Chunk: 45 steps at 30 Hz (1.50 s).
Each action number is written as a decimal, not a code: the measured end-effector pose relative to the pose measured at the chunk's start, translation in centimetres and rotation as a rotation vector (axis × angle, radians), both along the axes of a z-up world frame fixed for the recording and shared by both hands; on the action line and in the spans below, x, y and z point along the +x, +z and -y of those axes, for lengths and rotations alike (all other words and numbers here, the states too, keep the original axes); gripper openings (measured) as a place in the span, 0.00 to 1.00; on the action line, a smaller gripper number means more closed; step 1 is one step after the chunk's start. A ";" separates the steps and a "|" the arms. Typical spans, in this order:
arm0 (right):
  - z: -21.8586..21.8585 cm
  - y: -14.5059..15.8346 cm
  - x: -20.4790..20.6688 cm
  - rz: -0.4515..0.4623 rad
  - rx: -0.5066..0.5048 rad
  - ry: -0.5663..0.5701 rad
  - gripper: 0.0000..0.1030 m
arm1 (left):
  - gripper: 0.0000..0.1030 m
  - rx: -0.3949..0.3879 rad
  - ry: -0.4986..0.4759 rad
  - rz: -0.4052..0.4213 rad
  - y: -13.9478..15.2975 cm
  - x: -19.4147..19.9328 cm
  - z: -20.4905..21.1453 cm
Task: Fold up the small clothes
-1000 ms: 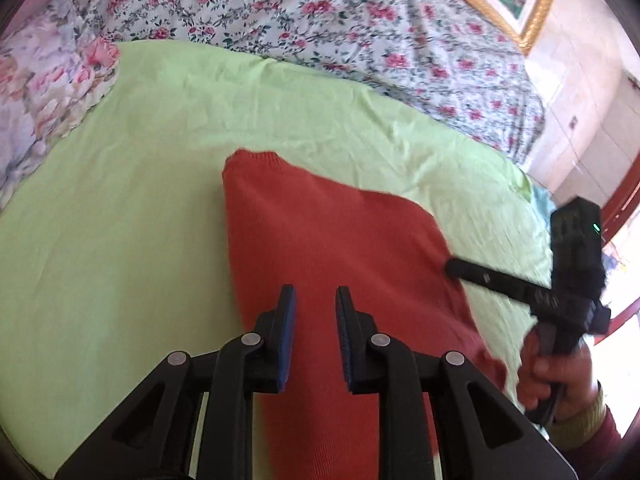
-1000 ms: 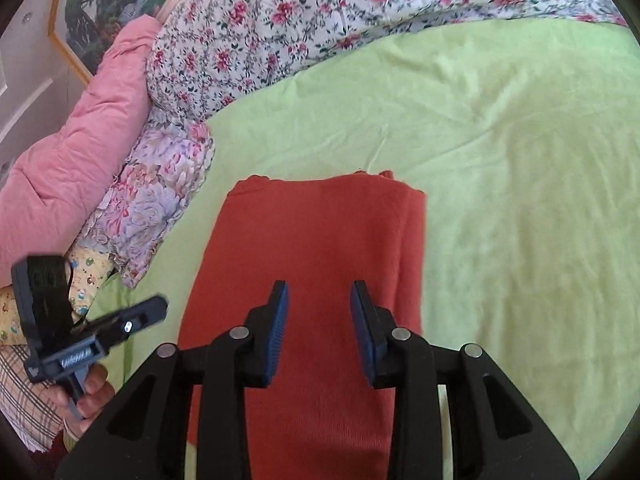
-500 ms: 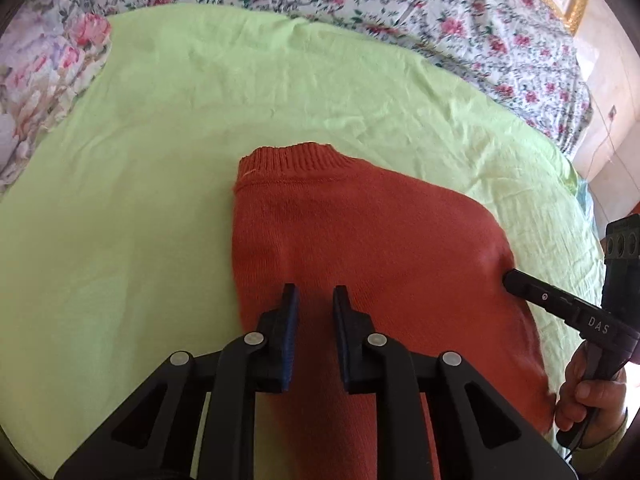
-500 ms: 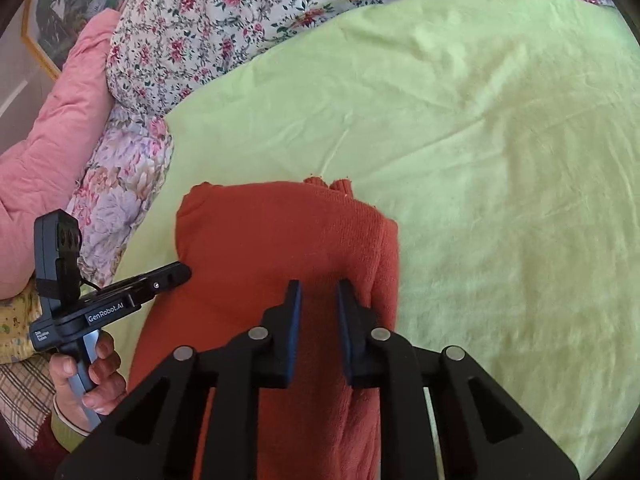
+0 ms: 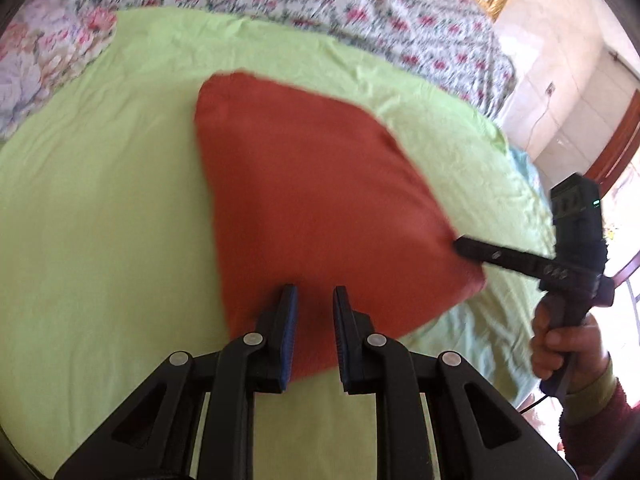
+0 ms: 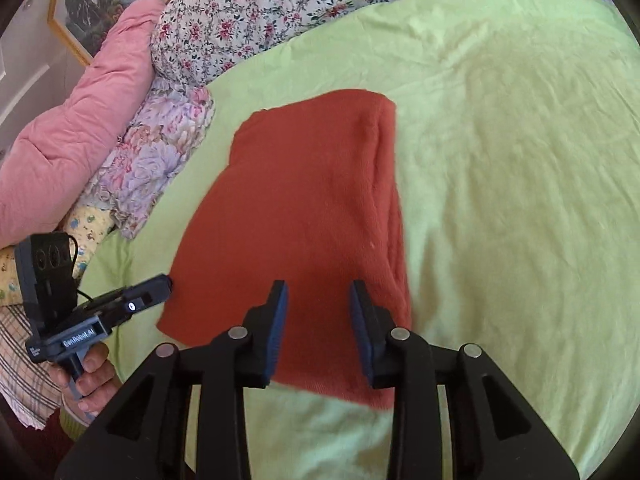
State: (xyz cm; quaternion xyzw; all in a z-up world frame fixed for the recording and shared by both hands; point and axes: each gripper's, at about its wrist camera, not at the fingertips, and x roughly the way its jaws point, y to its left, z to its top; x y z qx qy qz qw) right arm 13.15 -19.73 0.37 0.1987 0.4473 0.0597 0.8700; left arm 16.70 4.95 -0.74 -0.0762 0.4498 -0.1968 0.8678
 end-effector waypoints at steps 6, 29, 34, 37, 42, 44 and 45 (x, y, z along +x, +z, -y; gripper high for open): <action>-0.3 -1.1 -1.3 -0.026 -0.047 -0.006 0.33 | 0.15 0.002 0.019 -0.013 -1.8 -0.8 -0.6; -0.5 0.6 -3.6 0.092 -0.182 -0.076 0.37 | 0.19 0.107 0.077 0.006 -1.8 -2.6 -0.3; 1.1 1.0 -0.9 0.096 -0.124 -0.088 0.37 | 0.19 0.098 0.091 -0.004 -1.3 -2.7 -0.4; 1.7 0.6 1.0 0.065 -0.111 -0.078 0.37 | 0.20 0.096 0.108 0.016 -0.2 -3.1 -1.0; 1.9 -1.1 2.6 -0.001 -0.084 -0.045 0.25 | 0.25 0.127 0.166 -0.007 -0.6 -2.6 -2.7; 1.5 -1.6 2.7 -0.008 -0.084 -0.029 0.15 | 0.29 0.109 0.176 -0.042 -1.4 -2.2 -3.3; 1.4 -1.4 2.6 0.002 -0.094 -0.032 0.11 | 0.29 0.087 0.180 -0.055 -1.7 -2.0 -3.5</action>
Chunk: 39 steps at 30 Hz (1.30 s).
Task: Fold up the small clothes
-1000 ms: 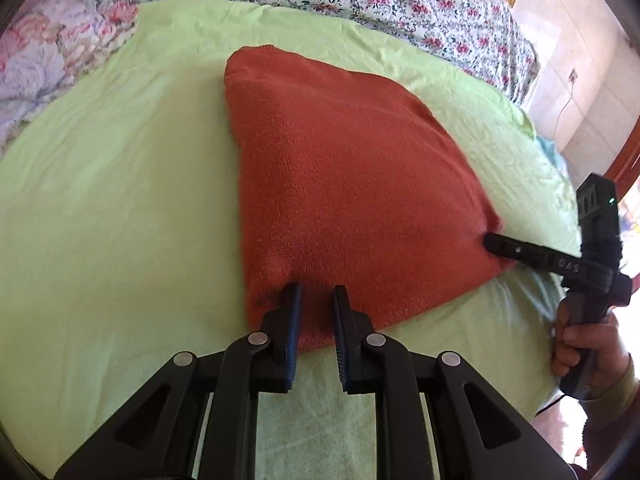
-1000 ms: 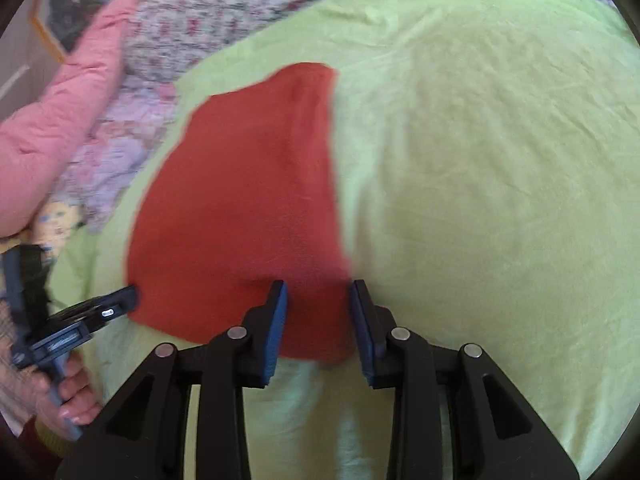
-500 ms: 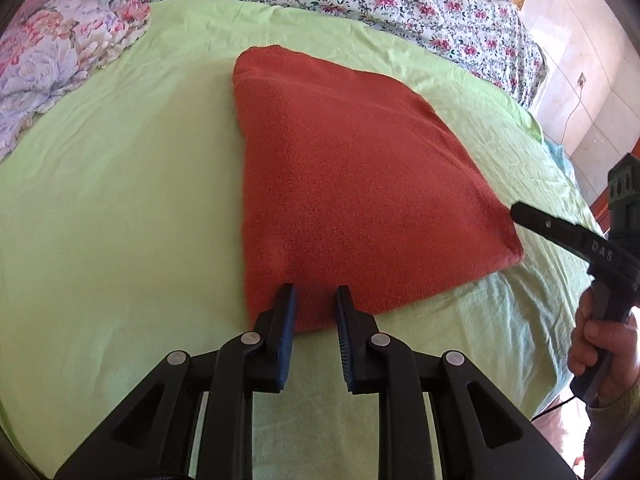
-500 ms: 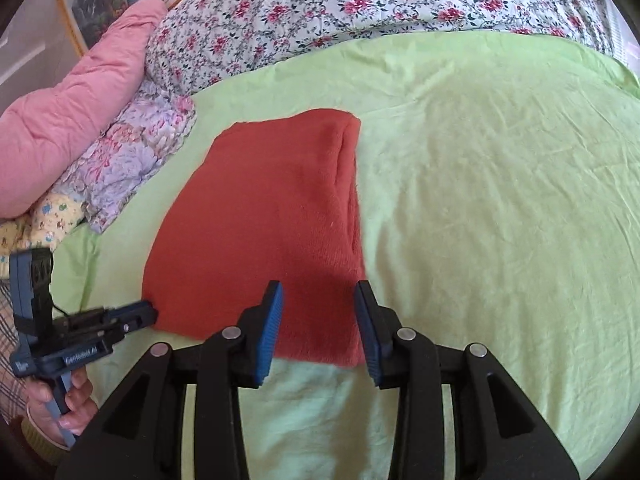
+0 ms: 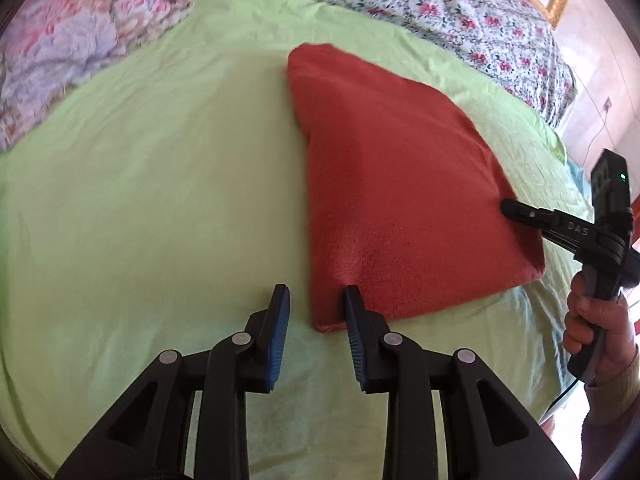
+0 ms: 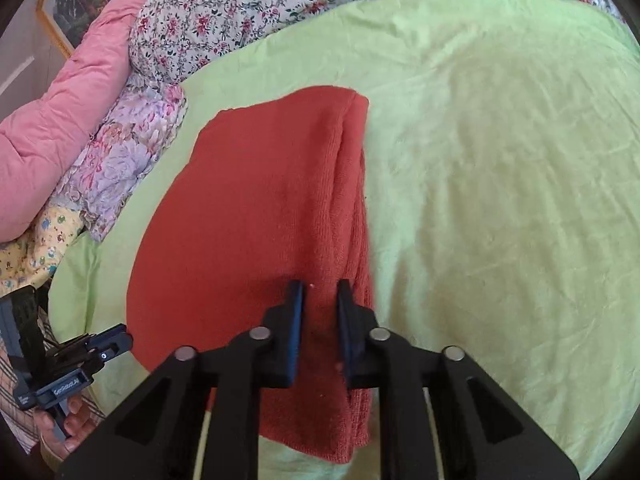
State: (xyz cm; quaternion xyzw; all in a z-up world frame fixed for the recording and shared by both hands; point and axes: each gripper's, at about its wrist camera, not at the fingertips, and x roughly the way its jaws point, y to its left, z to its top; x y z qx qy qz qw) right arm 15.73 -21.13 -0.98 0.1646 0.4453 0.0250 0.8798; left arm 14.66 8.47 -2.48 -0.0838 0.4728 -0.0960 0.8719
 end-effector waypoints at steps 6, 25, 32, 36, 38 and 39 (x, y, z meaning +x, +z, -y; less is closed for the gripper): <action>0.6 0.5 -0.6 0.020 -0.005 -0.023 0.08 | 0.29 0.014 -0.018 0.000 -0.3 0.3 0.7; -3.9 3.6 -8.3 0.083 -0.026 -0.005 0.38 | 0.30 0.093 -0.048 0.029 0.9 -3.4 2.1; -5.9 2.9 -10.7 0.069 -0.086 0.023 0.45 | 0.62 0.149 -0.024 0.060 0.9 -6.3 1.8; -7.3 2.4 -12.1 0.063 -0.110 0.044 0.58 | 0.72 0.168 -0.016 0.085 0.8 -7.6 1.2; -8.0 2.2 -12.7 0.065 -0.128 0.062 0.65 | 0.74 0.181 -0.014 0.102 0.8 -8.4 1.1; -8.4 2.1 -13.1 0.069 -0.137 0.077 0.68 | 0.75 0.188 -0.013 0.110 0.8 -8.9 1.0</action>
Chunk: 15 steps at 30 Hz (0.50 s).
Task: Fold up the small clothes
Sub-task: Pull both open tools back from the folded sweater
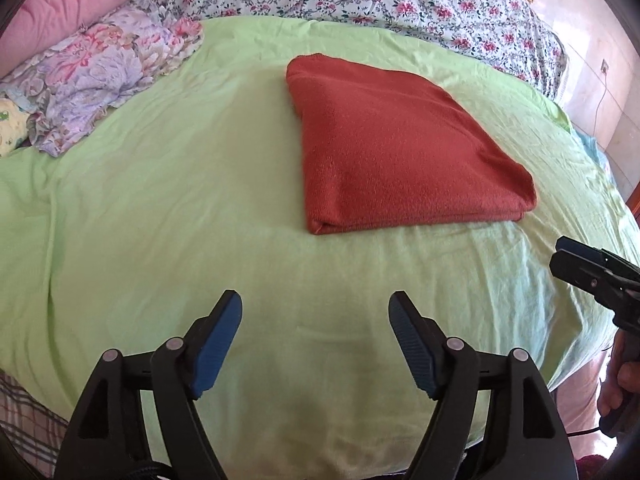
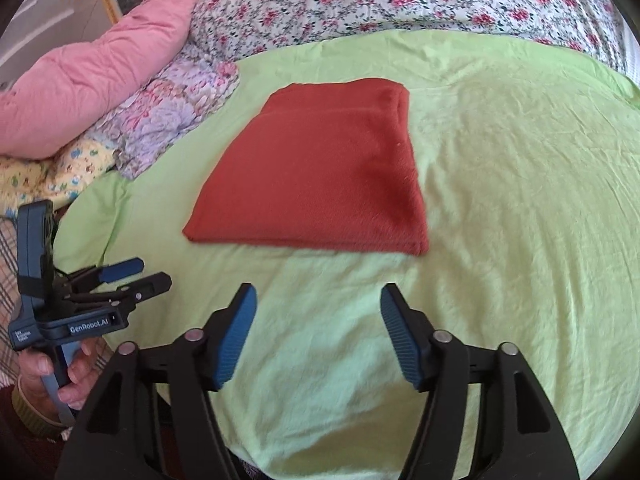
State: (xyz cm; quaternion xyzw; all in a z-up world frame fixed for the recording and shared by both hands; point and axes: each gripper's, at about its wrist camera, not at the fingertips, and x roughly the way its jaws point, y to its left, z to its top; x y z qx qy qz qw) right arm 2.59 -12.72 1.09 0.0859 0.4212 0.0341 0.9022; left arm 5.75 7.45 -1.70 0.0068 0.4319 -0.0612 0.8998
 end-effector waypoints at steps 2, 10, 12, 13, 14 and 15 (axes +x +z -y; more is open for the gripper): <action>-0.5 -0.1 -0.7 0.009 -0.013 0.017 0.71 | 0.78 0.009 0.003 0.007 -0.2 -0.7 -0.3; -1.0 -0.9 -3.0 0.019 -0.040 0.013 0.82 | 0.78 0.014 0.008 0.002 -1.1 -2.1 -1.0; -1.2 -1.2 -3.2 0.012 -0.045 0.019 0.83 | 0.78 0.031 0.006 0.017 -0.8 -2.1 -1.0; -1.3 -1.2 -3.1 0.008 -0.047 0.024 0.83 | 0.78 0.036 0.006 0.023 -0.6 -2.0 -0.9; -1.4 -1.2 -3.1 0.008 -0.046 0.026 0.83 | 0.78 0.039 0.005 0.028 -0.4 -2.0 -0.9; -1.5 -1.2 -3.1 0.009 -0.044 0.028 0.83 | 0.78 0.037 0.002 0.030 -0.2 -1.8 -0.9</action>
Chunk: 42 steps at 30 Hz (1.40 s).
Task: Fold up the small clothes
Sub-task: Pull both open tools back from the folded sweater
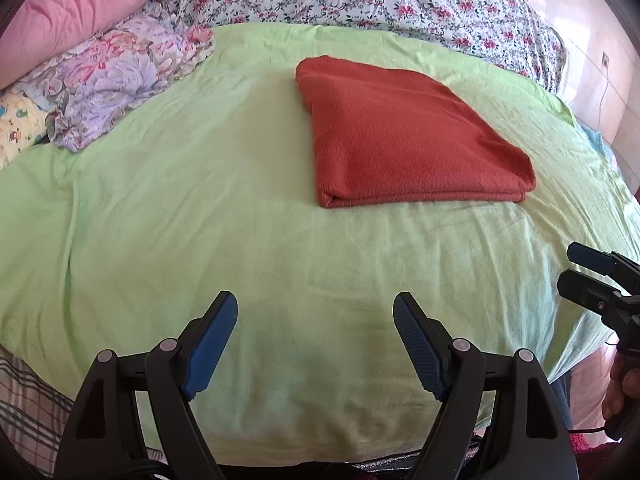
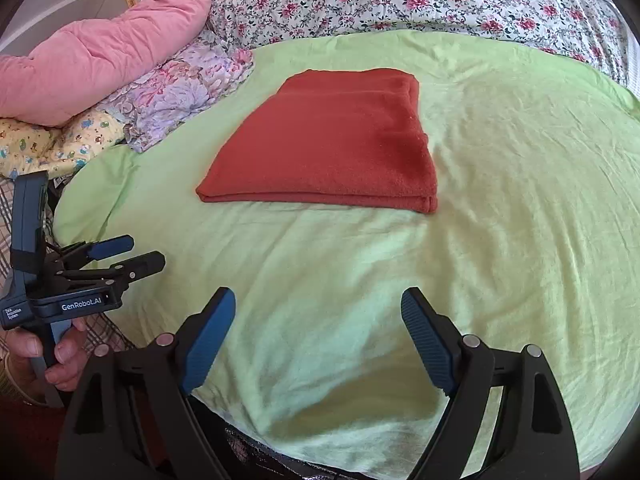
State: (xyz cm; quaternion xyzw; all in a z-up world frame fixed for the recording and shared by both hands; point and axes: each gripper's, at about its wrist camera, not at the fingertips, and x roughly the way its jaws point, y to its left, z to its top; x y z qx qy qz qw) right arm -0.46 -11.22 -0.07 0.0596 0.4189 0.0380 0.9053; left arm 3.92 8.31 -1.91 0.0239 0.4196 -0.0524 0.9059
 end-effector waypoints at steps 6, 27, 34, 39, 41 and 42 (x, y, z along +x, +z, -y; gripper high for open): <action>-0.6 1.6 0.8 0.032 -0.009 0.034 0.84 | 0.79 0.000 -0.008 0.015 2.4 0.9 0.0; 0.0 0.8 4.1 0.023 -0.002 0.009 0.95 | 0.90 0.102 -0.008 0.029 0.9 3.5 2.1; 0.3 0.3 5.7 0.002 -0.017 0.003 0.95 | 0.90 0.151 0.004 -0.020 0.2 5.7 2.4; 0.6 0.4 7.7 -0.036 -0.036 -0.012 0.95 | 0.90 0.177 0.021 -0.035 0.4 7.1 2.4; 0.7 0.5 8.4 -0.041 -0.037 -0.008 0.95 | 0.90 0.183 0.023 -0.036 0.7 7.5 2.5; 0.7 0.5 8.7 -0.047 -0.038 -0.003 0.95 | 0.90 0.183 0.024 -0.035 0.8 7.6 2.5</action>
